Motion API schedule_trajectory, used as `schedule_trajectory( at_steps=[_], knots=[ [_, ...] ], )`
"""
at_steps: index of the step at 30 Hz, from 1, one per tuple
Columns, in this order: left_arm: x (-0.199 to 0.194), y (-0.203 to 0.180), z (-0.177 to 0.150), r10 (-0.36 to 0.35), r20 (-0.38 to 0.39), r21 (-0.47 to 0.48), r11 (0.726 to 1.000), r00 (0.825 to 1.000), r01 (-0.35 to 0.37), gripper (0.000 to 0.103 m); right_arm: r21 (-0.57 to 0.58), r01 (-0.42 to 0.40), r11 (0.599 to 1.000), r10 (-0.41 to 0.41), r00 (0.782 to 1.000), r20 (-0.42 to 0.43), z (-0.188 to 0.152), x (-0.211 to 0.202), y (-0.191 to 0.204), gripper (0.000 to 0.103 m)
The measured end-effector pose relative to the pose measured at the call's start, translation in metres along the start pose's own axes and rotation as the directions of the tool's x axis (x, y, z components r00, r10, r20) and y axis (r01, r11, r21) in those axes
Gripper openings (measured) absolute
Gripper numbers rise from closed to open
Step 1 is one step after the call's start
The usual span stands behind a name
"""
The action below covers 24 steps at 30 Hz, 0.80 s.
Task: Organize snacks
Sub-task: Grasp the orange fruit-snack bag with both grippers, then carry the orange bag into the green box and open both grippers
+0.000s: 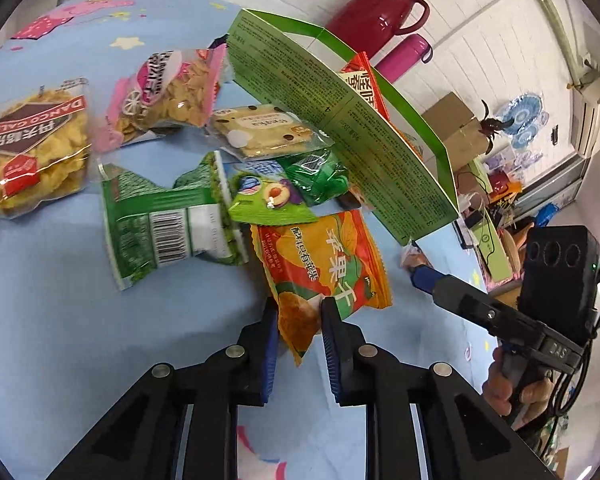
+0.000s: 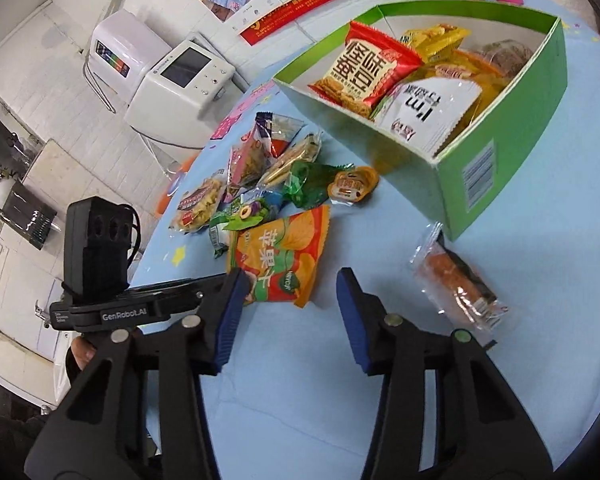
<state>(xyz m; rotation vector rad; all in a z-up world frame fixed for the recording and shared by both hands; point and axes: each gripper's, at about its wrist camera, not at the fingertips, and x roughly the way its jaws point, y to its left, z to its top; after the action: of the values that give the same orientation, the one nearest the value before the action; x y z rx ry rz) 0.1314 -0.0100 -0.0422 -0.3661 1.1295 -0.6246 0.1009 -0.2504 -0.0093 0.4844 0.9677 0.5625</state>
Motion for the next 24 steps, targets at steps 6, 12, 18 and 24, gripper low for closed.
schedule_trajectory(
  at_steps=[6, 12, 18, 24],
  knots=[
    [-0.002, 0.007, 0.0, -0.023, 0.003, -0.019, 1.0, 1.0, 0.023, 0.021, 0.087, -0.049, 0.995, 0.052, 0.998, -0.035, 0.002, 0.031, -0.007, 0.036],
    [0.0, 0.004, 0.003, -0.019, 0.006, -0.013, 1.0, 1.0, 0.019, 0.021, 0.118, -0.049, 0.992, 0.053, 0.998, -0.027, -0.002, 0.044, -0.008, 0.018],
    [-0.019, -0.026, 0.008, -0.047, 0.057, 0.058, 0.997, 0.997, 0.044, 0.021, 0.049, -0.045, 0.998, 0.042, 0.997, 0.067, 0.0, 0.005, 0.012, 0.016],
    [-0.035, -0.072, 0.041, -0.086, 0.134, 0.159, 0.985, 0.987, 0.064, 0.021, 0.008, -0.041, 0.999, 0.038, 0.98, 0.196, 0.026, -0.038, 0.023, 0.016]
  ],
)
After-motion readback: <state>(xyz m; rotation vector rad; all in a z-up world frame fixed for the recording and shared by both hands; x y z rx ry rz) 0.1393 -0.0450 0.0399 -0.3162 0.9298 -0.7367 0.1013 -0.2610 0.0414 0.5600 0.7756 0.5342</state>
